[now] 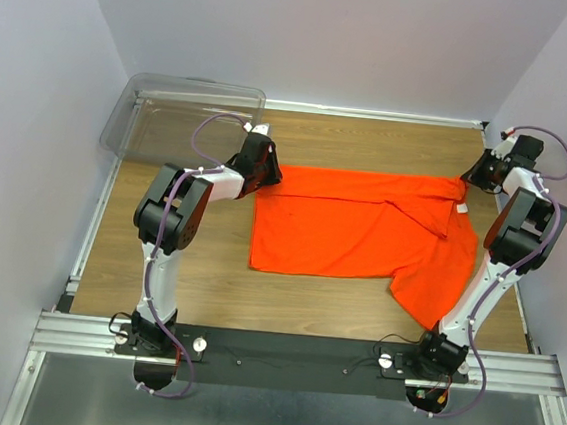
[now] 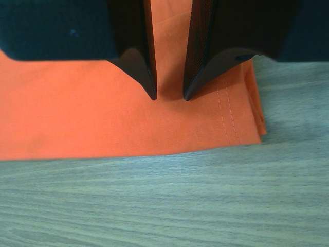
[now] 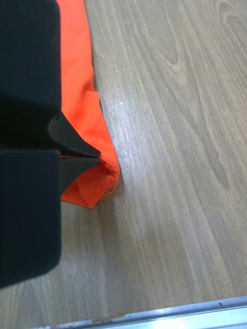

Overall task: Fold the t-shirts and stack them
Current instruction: Fold the tshirt

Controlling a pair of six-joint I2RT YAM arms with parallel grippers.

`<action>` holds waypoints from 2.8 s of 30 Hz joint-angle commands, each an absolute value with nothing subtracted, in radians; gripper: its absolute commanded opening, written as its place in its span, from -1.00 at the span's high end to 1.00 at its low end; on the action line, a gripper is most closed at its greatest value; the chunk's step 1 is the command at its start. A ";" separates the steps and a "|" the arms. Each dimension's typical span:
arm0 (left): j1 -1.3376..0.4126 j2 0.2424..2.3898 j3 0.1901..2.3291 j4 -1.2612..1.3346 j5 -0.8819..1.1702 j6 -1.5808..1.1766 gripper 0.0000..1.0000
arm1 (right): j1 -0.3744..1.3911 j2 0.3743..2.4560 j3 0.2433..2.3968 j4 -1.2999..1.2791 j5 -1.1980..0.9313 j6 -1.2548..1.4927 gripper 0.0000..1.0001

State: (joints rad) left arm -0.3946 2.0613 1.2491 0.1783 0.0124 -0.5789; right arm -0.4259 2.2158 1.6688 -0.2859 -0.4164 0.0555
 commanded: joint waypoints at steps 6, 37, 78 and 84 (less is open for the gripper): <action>-0.387 2.095 1.252 0.153 0.029 -0.568 0.29 | -0.442 2.149 1.628 -0.287 -0.361 0.038 0.99; -0.380 2.043 1.285 0.172 0.121 -0.545 0.24 | -0.425 1.931 1.453 -0.241 -0.494 -0.077 0.14; -0.383 1.175 0.778 0.226 0.169 -0.476 -0.05 | -0.175 1.990 1.463 -0.669 -0.578 -0.675 -0.04; -0.379 1.134 0.747 0.212 0.170 -0.477 -0.05 | -0.175 2.031 1.502 -0.678 -0.554 -0.676 -0.08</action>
State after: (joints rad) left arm -0.3862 1.1671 0.7696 0.2363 0.1764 -0.4896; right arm -0.1768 2.0151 1.4521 -0.6537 -0.5819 -0.6567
